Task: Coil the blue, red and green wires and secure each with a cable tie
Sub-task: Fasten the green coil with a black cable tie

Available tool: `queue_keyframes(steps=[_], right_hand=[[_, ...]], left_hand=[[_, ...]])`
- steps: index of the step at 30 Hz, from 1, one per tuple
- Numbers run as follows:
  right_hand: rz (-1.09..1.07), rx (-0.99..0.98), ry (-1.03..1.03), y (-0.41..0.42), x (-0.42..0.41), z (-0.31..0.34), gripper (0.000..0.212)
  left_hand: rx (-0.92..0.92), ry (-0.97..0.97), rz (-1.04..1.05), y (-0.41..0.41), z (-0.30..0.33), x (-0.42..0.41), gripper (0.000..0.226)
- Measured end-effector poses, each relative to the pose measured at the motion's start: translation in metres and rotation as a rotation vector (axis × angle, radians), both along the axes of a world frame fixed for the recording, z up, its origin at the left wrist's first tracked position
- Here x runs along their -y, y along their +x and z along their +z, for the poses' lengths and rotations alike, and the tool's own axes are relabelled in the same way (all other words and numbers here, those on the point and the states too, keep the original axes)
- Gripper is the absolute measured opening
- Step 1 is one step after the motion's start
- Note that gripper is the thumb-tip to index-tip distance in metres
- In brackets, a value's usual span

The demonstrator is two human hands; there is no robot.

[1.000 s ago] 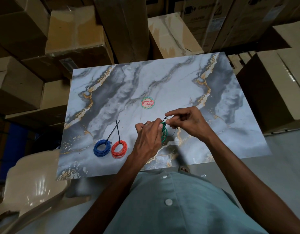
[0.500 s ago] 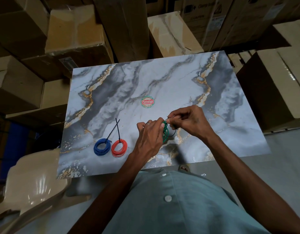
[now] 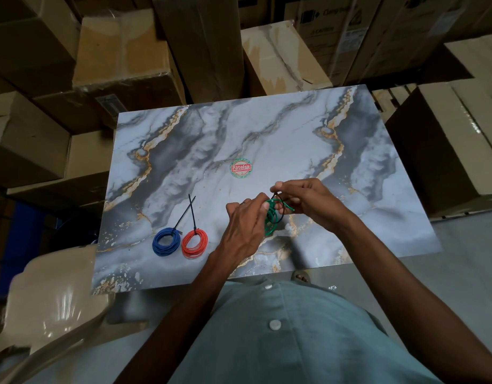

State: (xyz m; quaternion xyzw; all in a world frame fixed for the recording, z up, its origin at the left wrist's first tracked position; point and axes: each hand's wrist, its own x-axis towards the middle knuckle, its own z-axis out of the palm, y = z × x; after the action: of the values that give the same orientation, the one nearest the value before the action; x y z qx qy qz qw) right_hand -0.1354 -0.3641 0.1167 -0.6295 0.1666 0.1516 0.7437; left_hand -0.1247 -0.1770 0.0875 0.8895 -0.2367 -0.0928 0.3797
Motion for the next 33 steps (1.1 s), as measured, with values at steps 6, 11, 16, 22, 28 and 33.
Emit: queue_keyframes(steps=[6,11,16,22,28,33], right_hand=[[0.032,-0.092,0.065,0.004,0.002,-0.004,0.011],[0.093,-0.092,0.027,0.007,0.006,-0.006,0.013],[-0.04,-0.077,0.082,0.017,0.007,-0.004,0.014],[-0.371,-0.1,0.27,0.026,0.01,-0.007,0.01],[0.053,-0.143,0.042,0.005,-0.013,-0.016,0.034],[0.018,0.073,-0.08,-0.005,-0.02,-0.019,0.018]], left_hand=[[-0.02,-0.037,-0.009,-0.001,0.001,-0.001,0.026],[-0.083,-0.103,-0.053,-0.003,0.0,-0.005,0.024],[-0.128,-0.122,-0.086,-0.001,0.0,-0.004,0.026],[-0.218,-0.137,-0.041,-0.003,-0.016,-0.008,0.032],[-0.296,-0.202,0.019,-0.004,-0.016,-0.006,0.029],[-0.367,-0.273,0.112,-0.002,-0.019,-0.005,0.032]])
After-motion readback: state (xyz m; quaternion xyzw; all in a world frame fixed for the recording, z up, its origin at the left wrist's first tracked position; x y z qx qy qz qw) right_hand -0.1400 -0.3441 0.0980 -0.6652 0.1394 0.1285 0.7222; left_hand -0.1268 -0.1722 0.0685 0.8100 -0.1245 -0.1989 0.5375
